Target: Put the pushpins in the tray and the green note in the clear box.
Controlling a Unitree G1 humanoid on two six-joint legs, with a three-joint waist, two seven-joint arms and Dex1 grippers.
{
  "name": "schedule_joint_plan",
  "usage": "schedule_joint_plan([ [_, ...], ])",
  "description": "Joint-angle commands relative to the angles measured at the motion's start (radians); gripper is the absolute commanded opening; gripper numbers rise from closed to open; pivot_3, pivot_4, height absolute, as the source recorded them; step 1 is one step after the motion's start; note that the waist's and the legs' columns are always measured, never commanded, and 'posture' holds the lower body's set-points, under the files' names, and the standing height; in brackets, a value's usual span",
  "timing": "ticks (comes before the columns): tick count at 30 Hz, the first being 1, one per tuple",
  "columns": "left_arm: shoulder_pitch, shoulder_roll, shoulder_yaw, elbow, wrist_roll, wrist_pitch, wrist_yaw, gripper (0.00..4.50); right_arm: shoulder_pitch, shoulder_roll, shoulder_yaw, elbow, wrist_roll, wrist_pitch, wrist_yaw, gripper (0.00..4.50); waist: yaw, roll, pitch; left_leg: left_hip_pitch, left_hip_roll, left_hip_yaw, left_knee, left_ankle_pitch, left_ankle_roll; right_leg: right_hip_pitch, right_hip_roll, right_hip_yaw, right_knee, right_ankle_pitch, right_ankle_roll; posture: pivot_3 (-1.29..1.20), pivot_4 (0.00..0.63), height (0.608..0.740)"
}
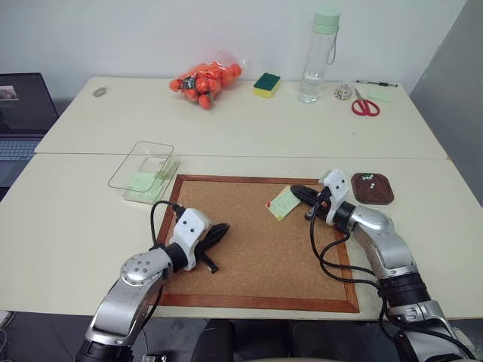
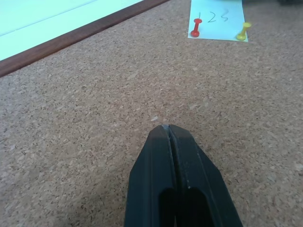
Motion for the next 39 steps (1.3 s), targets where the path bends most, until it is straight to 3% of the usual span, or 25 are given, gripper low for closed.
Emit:
schedule_joint_plan([
  [1, 0.026, 0.007, -0.031, 0.003, 0.016, 0.025, -0.005, 0.00, -0.017, 0.003, -0.037, -0.052, 0.021, -0.012, -0.016, 0.03, 0.000, 0.000, 0.000, 0.000, 0.000, 0.000, 0.000, 0.000, 0.000, 0.000, 0.000, 0.000, 0.000, 0.000, 0.000, 0.00, 0.150, 0.740],
  [8, 0.028, 0.010, -0.030, 0.000, 0.017, 0.028, -0.004, 0.00, -0.013, -0.004, -0.053, -0.070, 0.018, -0.021, -0.044, 0.03, 0.000, 0.000, 0.000, 0.000, 0.000, 0.000, 0.000, 0.000, 0.000, 0.000, 0.000, 0.000, 0.000, 0.000, 0.000, 0.00, 0.150, 0.740],
  [15, 0.034, 0.014, -0.033, -0.002, 0.019, 0.019, -0.007, 0.00, -0.015, -0.028, -0.148, -0.089, 0.031, 0.012, -0.129, 0.03, 0.000, 0.000, 0.000, 0.000, 0.000, 0.000, 0.000, 0.000, 0.000, 0.000, 0.000, 0.000, 0.000, 0.000, 0.000, 0.00, 0.150, 0.740],
  [23, 0.032, 0.013, -0.037, 0.004, 0.018, -0.001, -0.013, 0.00, 0.032, -0.160, -0.262, -0.016, -0.035, 0.048, -0.230, 0.03, 0.001, 0.000, 0.000, 0.000, -0.001, 0.001, 0.000, 0.000, 0.000, 0.000, 0.000, 0.000, -0.001, 0.000, 0.000, 0.00, 0.150, 0.740],
  [31, 0.010, 0.018, -0.038, 0.024, 0.021, -0.013, -0.028, 0.00, 0.019, -0.211, -0.255, 0.063, -0.067, 0.091, -0.233, 0.03, 0.000, 0.002, -0.001, 0.001, 0.000, 0.002, 0.000, 0.000, 0.000, 0.001, 0.000, 0.001, 0.000, 0.000, 0.000, 0.00, 0.150, 0.740],
  [39, 0.003, 0.022, -0.038, 0.030, 0.023, -0.019, -0.030, 0.00, -0.001, -0.214, -0.262, 0.122, -0.090, 0.073, -0.249, 1.62, 0.001, 0.002, -0.001, 0.000, -0.001, 0.002, 0.000, 0.000, 0.000, 0.001, 0.000, 0.001, 0.000, 0.000, 0.000, 0.00, 0.150, 0.740],
])
